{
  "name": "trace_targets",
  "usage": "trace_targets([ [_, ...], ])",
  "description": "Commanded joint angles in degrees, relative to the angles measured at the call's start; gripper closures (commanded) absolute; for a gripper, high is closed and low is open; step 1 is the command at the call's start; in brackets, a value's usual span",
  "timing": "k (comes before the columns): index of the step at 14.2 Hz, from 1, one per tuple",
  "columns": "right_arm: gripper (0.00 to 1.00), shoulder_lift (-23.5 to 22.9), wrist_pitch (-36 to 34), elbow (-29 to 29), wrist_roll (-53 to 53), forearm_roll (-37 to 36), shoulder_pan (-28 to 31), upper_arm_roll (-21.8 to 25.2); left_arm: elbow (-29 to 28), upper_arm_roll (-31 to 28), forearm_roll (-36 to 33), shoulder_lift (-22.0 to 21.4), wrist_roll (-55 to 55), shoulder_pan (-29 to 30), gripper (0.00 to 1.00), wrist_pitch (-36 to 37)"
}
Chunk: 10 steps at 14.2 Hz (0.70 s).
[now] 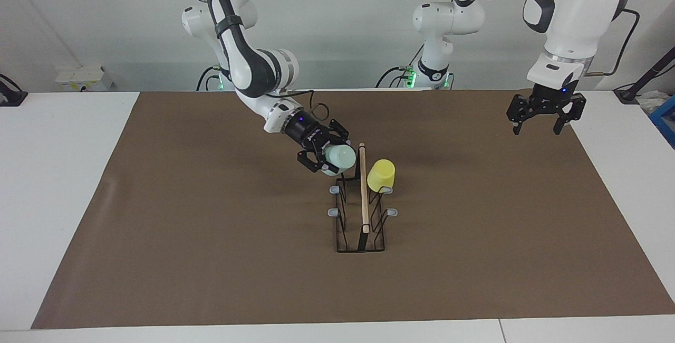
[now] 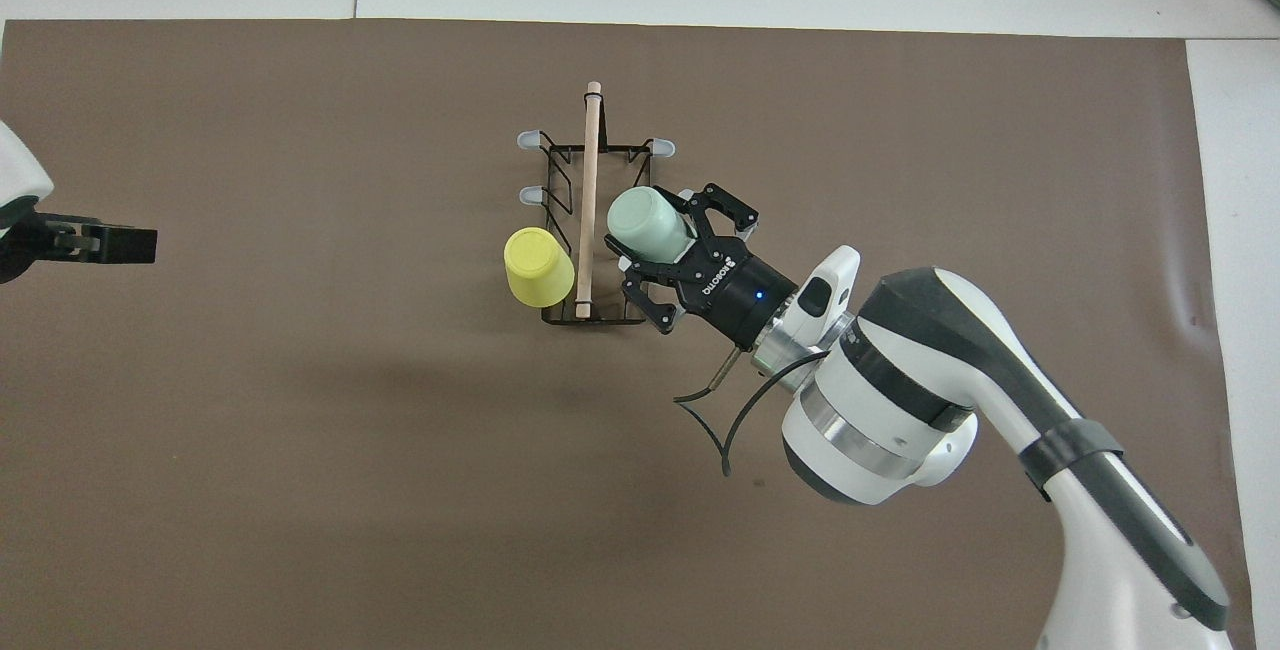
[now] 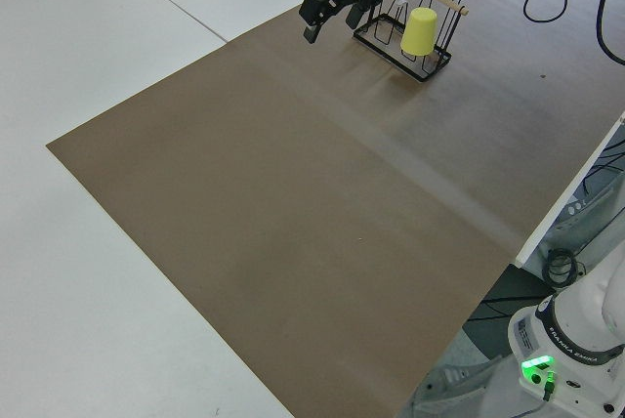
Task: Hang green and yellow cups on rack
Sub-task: 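Lower the green cup onto a rack peg with the right gripper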
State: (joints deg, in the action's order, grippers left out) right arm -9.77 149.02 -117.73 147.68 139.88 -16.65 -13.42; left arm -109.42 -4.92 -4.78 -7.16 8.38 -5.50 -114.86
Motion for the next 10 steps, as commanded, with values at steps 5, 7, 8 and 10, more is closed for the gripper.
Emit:
trace_targets([
  [5,1.00,0.0,-1.7,-1.9,-1.1,3.9,-0.4,-0.5,8.7,-0.5,4.1,2.8,5.3,0.1,0.00,12.6],
  [7,1.00,0.2,-4.2,-3.3,-1.1,4.0,-0.3,-0.5,8.8,-1.1,5.8,2.7,5.3,0.2,0.00,13.4],
  [8,1.00,0.4,-4.9,-4.1,-1.1,4.0,-0.1,-0.4,9.0,-1.6,6.3,2.8,5.3,0.1,0.00,13.9],
  [10,1.00,0.9,-5.5,-5.2,-1.0,4.0,0.2,-0.4,10.5,-1.6,6.1,3.2,5.4,0.1,0.00,14.8],
])
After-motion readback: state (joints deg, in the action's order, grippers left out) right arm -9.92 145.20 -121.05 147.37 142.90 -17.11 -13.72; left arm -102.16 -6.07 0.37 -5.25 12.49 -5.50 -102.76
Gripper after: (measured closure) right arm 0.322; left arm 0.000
